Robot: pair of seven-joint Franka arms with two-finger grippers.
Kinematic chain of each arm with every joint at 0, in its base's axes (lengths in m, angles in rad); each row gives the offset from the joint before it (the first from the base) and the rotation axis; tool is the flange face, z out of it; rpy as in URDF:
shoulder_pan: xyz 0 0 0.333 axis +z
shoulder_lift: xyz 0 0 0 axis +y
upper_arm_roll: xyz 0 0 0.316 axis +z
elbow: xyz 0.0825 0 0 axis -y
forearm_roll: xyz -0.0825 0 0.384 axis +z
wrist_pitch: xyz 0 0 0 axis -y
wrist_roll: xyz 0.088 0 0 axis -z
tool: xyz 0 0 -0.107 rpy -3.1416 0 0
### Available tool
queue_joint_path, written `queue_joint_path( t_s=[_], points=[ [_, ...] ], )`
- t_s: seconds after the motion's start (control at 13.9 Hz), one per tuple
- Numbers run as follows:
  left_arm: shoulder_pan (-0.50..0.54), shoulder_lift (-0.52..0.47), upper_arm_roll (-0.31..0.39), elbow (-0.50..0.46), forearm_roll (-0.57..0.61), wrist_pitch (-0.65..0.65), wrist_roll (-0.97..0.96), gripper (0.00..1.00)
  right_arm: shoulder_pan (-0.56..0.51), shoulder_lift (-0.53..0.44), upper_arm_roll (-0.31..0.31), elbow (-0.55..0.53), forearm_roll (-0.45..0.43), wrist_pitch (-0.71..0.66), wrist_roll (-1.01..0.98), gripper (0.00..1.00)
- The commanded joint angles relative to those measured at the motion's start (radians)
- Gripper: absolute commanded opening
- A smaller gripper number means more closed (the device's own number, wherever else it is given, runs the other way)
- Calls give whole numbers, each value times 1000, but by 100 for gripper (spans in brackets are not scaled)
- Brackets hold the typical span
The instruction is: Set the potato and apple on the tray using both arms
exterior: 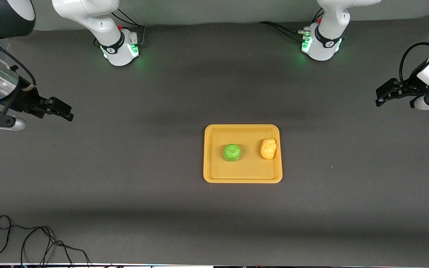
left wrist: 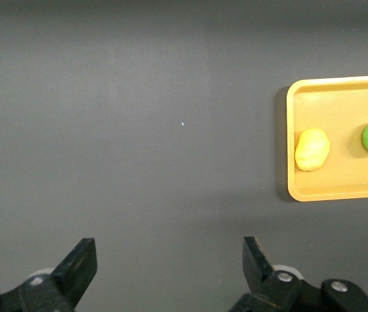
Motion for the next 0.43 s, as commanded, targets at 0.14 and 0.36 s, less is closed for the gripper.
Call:
queue_joint_path(
  t_s=[0.14,0.36],
  points=[
    [5,-11,2,-22,-9,21,21,100,-112,-71,91,-65,-18,9,-25,100],
    [5,-11,2,-22,-9,21,21,100,-106,-60,88,-65,-18,17,-24,100]
  ],
)
